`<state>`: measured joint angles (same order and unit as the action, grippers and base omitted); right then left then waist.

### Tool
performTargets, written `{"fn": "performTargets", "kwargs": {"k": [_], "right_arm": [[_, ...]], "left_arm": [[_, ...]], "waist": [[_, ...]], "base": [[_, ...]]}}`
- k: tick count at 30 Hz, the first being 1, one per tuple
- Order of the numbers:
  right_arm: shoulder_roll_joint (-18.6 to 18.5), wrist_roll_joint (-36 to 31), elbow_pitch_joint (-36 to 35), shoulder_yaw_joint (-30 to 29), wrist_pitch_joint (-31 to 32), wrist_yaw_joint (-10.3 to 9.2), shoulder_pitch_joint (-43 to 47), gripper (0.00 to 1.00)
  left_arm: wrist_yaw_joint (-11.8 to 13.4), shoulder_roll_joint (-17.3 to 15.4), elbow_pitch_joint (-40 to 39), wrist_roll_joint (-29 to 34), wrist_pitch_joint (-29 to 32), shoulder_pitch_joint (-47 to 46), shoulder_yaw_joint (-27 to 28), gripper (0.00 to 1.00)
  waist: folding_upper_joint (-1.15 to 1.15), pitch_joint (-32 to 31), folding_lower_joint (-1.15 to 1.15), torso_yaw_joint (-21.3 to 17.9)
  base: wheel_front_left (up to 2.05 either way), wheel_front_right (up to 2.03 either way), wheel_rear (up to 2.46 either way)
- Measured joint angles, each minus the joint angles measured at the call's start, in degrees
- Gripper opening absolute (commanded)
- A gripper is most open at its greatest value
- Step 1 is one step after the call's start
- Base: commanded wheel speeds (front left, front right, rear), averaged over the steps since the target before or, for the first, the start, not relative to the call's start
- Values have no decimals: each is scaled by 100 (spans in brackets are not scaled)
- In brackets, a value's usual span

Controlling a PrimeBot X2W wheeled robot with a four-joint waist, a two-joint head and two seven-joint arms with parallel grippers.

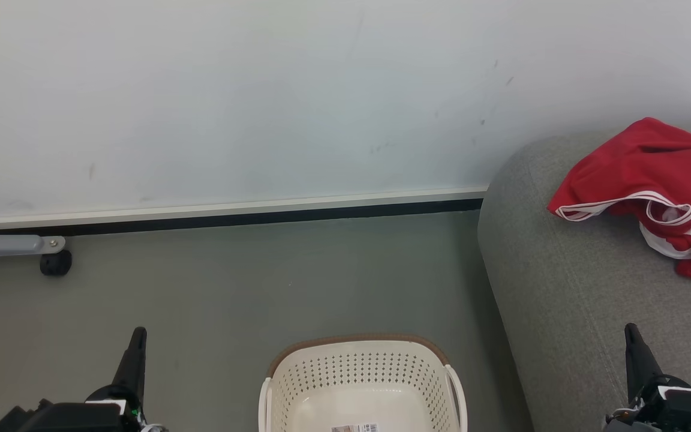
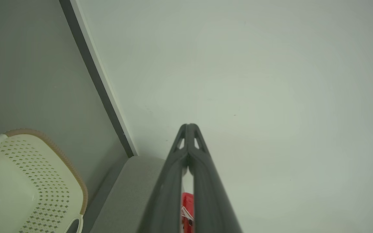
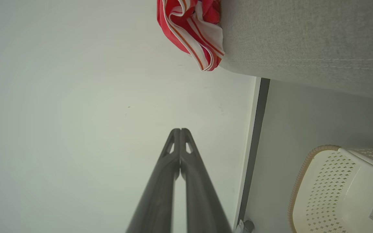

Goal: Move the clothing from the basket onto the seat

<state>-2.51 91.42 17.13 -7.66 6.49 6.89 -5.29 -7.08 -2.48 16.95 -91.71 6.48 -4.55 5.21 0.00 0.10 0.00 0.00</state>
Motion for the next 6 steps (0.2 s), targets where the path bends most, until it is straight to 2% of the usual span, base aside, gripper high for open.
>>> {"fn": "performTargets", "kwargs": {"k": [6], "right_arm": [[0, 0, 0, 0, 0, 0, 0, 0]], "left_arm": [[0, 0, 1, 0, 0, 0, 0, 0]], "waist": [[0, 0, 0, 0]], "base": [[0, 0, 0]]}}
